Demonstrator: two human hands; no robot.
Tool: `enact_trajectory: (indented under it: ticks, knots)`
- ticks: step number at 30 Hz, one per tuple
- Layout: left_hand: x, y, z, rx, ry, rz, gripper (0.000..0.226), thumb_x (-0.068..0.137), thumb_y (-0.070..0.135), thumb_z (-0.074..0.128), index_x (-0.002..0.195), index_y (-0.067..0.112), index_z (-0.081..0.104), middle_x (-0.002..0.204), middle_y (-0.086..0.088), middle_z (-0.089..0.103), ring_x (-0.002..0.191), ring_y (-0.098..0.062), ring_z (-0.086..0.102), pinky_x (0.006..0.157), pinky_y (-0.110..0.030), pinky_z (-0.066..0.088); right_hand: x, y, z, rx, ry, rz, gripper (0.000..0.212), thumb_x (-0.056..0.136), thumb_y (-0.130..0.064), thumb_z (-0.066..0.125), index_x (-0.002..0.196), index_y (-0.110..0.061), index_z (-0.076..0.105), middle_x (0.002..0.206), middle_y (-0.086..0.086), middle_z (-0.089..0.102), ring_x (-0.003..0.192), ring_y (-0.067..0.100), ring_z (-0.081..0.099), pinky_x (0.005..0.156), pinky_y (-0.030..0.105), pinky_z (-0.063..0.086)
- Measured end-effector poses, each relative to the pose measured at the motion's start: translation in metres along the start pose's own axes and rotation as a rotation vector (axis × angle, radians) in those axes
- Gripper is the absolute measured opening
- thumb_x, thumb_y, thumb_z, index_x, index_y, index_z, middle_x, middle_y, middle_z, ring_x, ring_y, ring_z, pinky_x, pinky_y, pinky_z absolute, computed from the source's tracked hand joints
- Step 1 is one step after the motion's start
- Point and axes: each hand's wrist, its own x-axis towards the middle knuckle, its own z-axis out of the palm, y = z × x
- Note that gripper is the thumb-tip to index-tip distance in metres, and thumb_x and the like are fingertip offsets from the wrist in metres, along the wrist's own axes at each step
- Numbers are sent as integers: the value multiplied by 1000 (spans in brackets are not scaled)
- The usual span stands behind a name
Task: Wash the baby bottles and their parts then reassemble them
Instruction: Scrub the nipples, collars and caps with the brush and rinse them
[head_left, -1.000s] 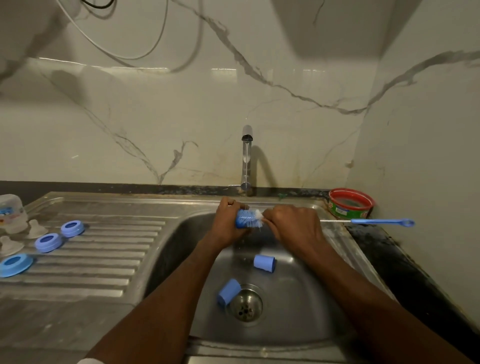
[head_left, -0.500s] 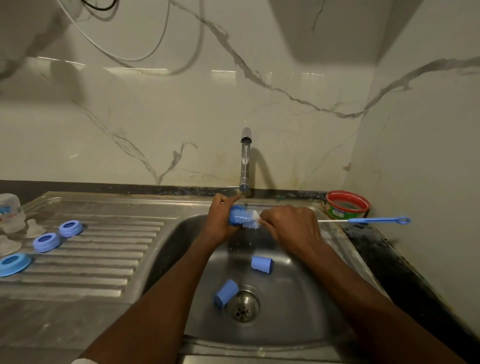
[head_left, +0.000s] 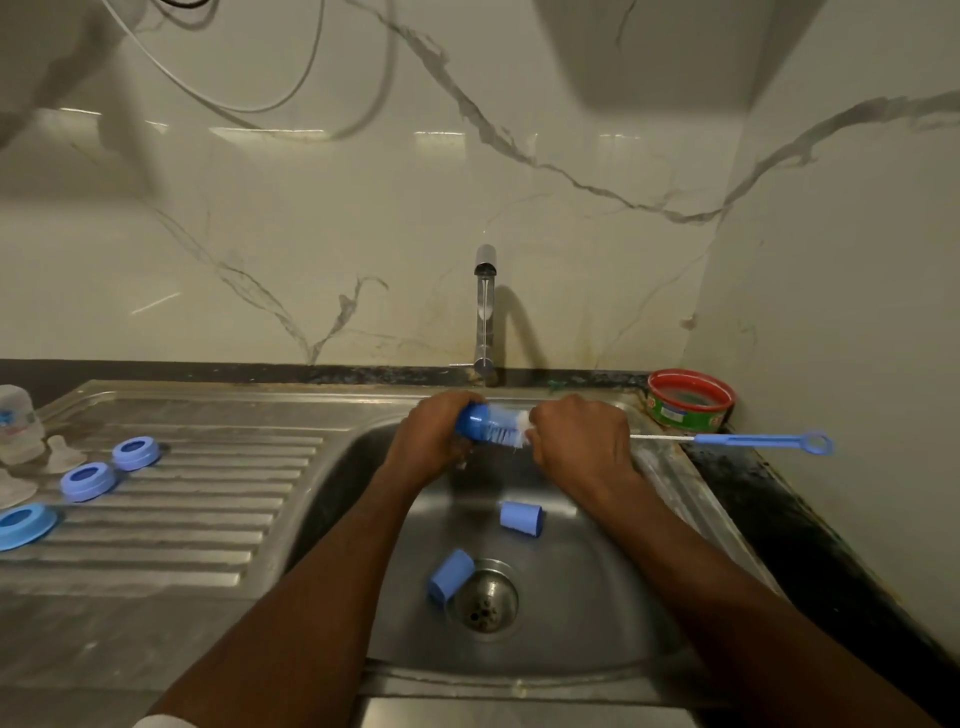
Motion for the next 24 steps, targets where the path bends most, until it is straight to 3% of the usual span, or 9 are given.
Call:
enact_trajectory:
  ticks: [4, 9, 12, 16, 19, 21, 24]
  knots:
    - [-4, -2, 1, 16, 30, -26, 51, 74, 20, 88, 121, 19, 67, 117, -4, 71, 108, -18, 65, 98, -41, 52, 3, -8, 0, 45, 8, -95, 23, 97, -45, 56, 108, -28, 67, 86, -3, 59, 75, 18, 56, 64, 32, 42]
    - [-8, 4, 12, -1, 0, -11, 59, 80, 25, 85, 133, 21, 60, 129, -4, 67, 118, -18, 61, 103, -39, 49, -4, 6, 17, 119, 23, 152, 25, 97, -47, 57, 111, -28, 65, 94, -2, 65, 78, 17, 59, 64, 32, 42]
    - [-8, 6, 10, 27, 19, 27, 56, 81, 21, 83, 133, 19, 60, 128, -5, 66, 118, -20, 61, 102, -40, 51, -3, 4, 19, 112, -52, 65, 28, 95, -47, 61, 112, -27, 68, 98, -1, 67, 82, 17, 61, 69, 32, 46]
    - [-9, 5, 9, -5, -1, -66, 57, 82, 15, 82, 134, 17, 59, 130, -7, 65, 121, -22, 61, 104, -43, 49, 7, 3, 14, 228, -39, -32, 32, 95, -54, 56, 112, -31, 70, 95, -5, 69, 83, 15, 63, 76, 37, 55]
    - [-10, 12, 16, -59, -31, -86, 60, 86, 16, 77, 141, 18, 52, 138, -7, 59, 127, -21, 55, 109, -39, 45, 5, 7, 16, 292, 48, 196, 30, 97, -53, 56, 112, -31, 70, 95, -4, 69, 85, 17, 64, 76, 36, 53]
    - [-8, 16, 15, -77, -36, -21, 60, 88, 15, 76, 142, 18, 51, 139, -7, 58, 127, -21, 55, 109, -38, 46, -1, 9, 24, 287, -6, 272, 32, 96, -54, 56, 115, -30, 69, 98, -2, 69, 87, 19, 64, 74, 34, 50]
    - [-5, 10, 12, -41, -21, 67, 61, 87, 19, 77, 140, 19, 48, 136, -7, 60, 123, -22, 59, 103, -46, 51, -2, 8, 29, 244, -128, 181, 36, 95, -55, 57, 115, -26, 68, 96, -2, 68, 84, 17, 62, 69, 32, 45]
